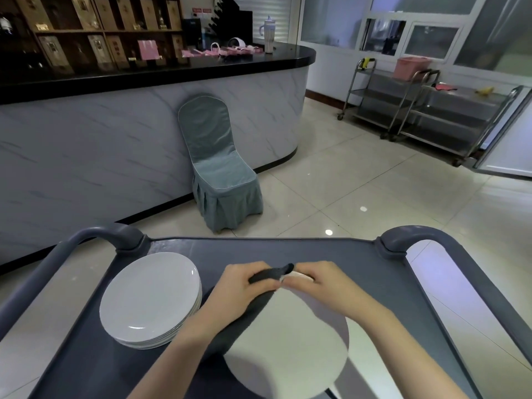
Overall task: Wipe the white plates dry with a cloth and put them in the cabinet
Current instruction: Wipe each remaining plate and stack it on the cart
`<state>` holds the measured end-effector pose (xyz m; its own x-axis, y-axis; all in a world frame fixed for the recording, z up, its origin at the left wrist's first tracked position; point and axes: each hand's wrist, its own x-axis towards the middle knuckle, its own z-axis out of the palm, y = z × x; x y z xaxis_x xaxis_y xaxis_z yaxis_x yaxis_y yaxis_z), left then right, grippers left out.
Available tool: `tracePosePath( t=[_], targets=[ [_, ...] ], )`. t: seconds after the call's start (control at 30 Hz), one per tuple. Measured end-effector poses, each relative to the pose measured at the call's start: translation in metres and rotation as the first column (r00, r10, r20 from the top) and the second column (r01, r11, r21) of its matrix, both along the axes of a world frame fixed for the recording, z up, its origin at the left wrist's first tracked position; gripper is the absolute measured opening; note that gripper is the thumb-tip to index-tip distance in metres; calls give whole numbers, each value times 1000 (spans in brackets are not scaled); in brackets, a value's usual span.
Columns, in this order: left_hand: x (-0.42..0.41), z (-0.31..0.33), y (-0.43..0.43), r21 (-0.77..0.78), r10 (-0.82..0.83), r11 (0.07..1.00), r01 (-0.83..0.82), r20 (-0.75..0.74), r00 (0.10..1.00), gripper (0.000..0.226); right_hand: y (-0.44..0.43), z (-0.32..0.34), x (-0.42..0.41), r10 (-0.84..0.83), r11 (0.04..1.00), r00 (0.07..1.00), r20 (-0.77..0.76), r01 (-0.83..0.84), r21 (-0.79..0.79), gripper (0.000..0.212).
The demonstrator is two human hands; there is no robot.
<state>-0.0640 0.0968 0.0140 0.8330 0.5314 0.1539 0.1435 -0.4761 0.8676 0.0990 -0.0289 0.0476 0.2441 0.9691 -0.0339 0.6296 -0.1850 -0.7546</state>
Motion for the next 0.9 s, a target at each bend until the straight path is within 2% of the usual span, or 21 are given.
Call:
tracePosePath(
  t=[0.1, 0.17, 0.2, 0.23, 0.3, 0.33, 0.37, 0.4, 0.47, 0.53, 0.63, 0.7, 0.77, 0.83, 0.9],
  targets=[
    [-8, -14, -2, -65, 109, 992, -109, 1, 994, 19, -5, -9, -3, -86, 994, 996, -12, 86, 68, 49],
    [-15, -27, -2, -164, 274, 949, -271, 0, 962, 15, -9, -12, -4, -240, 959, 963, -122, 255, 123, 51],
    [-18, -34, -5, -257, 375, 896, -363, -1, 927, 14, -11, -13, -6, -341, 913, 914, -219, 377, 156, 52],
    [-19, -40, -8, -382, 471, 814, -438, -8, 882, 14, -11, -16, -11, -435, 841, 827, -357, 515, 166, 54],
    [-15, -49, -15, -593, 619, 614, -521, -49, 784, 16, -11, -27, -27, -518, 661, 539, -665, 745, 89, 53],
    [-13, -52, -15, -625, 660, 557, -547, -67, 748, 16, -11, -34, -34, -513, 604, 417, -750, 797, 30, 51],
    [-13, -52, -15, -624, 677, 542, -564, -74, 732, 16, -11, -41, -39, -521, 589, 372, -768, 808, -7, 49],
    [-14, -50, -12, -608, 677, 554, -569, -69, 732, 17, -13, -45, -40, -546, 614, 406, -733, 789, -20, 45],
    [-20, -43, -4, -536, 654, 628, -564, -31, 756, 20, -17, -39, -30, -525, 735, 600, -604, 677, 33, 36],
    [-25, -34, 7, -362, 584, 759, -541, 10, 812, 21, -17, -22, -12, -417, 854, 784, -459, 511, 98, 18],
    [-16, -15, 12, -89, 301, 950, -298, 14, 954, 19, -4, 0, 1, -194, 979, 965, -175, 203, 35, 4],
    [-7, -6, 8, -14, 103, 994, -104, -32, 994, 23, 5, 2, -2, -52, 995, 999, -6, 51, -89, 24],
    [-4, -4, 8, 6, 50, 999, -50, -48, 998, 25, 5, 2, -3, -19, 996, 1000, 17, 21, -85, 38],
    [-9, -8, 8, -58, 179, 982, -178, 0, 984, 22, -1, 2, 0, -132, 990, 986, -103, 136, 28, 45],
    [-15, -19, 4, -236, 426, 881, -409, 20, 905, 15, -5, -2, -3, -349, 906, 878, -328, 406, 123, 47]
  ],
)
